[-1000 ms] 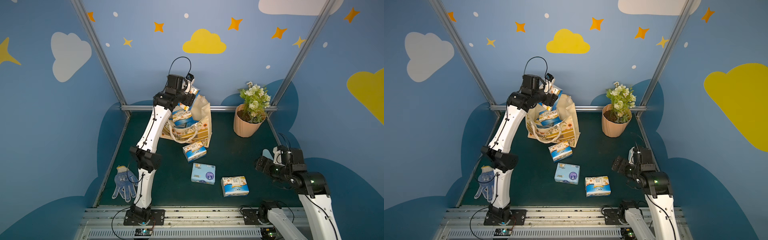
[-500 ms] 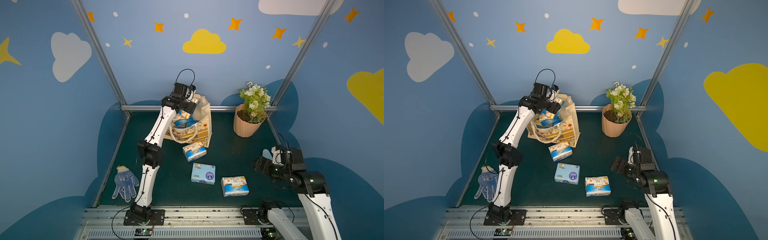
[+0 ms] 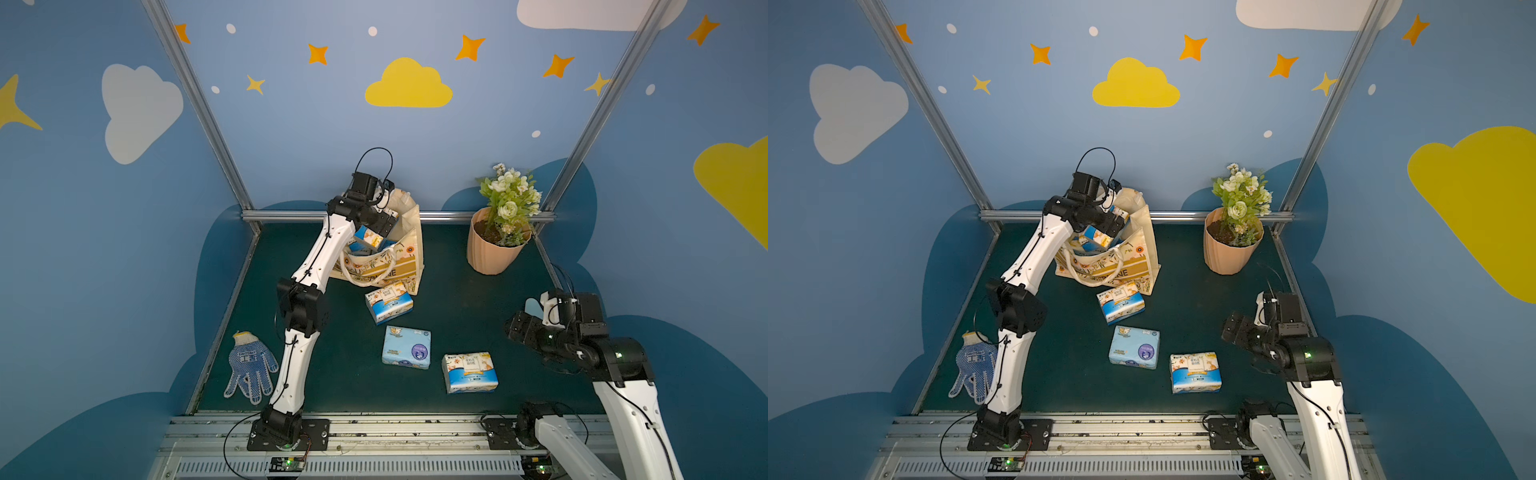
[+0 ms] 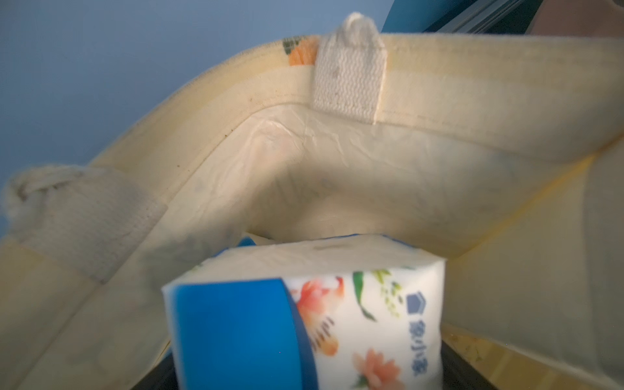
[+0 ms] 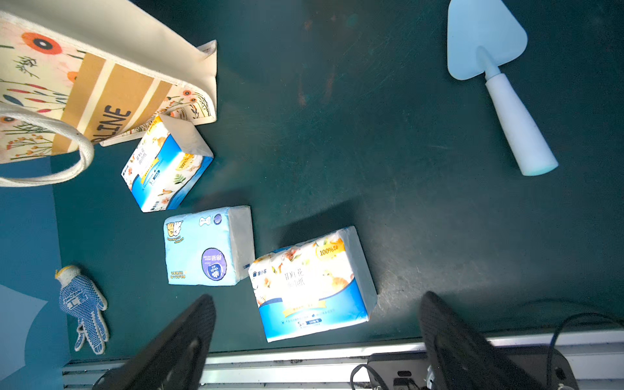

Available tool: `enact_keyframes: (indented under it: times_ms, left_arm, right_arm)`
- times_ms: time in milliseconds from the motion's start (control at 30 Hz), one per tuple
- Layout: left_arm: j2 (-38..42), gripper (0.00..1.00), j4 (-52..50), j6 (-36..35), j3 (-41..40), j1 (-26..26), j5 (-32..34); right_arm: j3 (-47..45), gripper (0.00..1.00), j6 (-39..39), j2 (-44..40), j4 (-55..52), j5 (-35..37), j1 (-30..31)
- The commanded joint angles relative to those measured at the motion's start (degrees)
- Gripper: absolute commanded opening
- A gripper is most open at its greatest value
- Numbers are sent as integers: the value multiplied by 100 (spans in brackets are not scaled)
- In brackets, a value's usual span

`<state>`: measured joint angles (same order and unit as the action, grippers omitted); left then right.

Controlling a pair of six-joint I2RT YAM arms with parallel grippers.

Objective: Put tissues into the canvas bag
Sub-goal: Place the pack of facial tissues in the canvas bag.

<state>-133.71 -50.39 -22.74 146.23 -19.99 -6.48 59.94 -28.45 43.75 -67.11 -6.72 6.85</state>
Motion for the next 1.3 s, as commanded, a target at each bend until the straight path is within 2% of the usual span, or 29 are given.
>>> enact_keyframes:
  times_ms: [0,633,800,933,1000,1100,1267]
  left_arm:
    - [306,100,20,-44,24,4,-107]
    - [1344,100,-366,199,46,-10,-525]
    - [1662,100,-475,333,39,-20,-731]
    - [2034,100,-933,473,-86,-12,-438]
    - [2350,100,-1152,568,-437,0,-287]
    - [3082,100,-1246,564,-1419,1,-225]
    - [5026,100,-196,630,-4174,5,-716]
  right_arm:
    - [-53,95,41,-50,-12,13,18]
    - [25,95,211,-22,154,-155,154]
    - [171,95,252,-15,260,-99,429]
    - [209,95,265,80,606,-270,986]
    - [266,95,290,252,716,-218,1399]
    - [450,95,437,621,739,312,2266]
    - [342,95,789,1118,1156,693,3449]
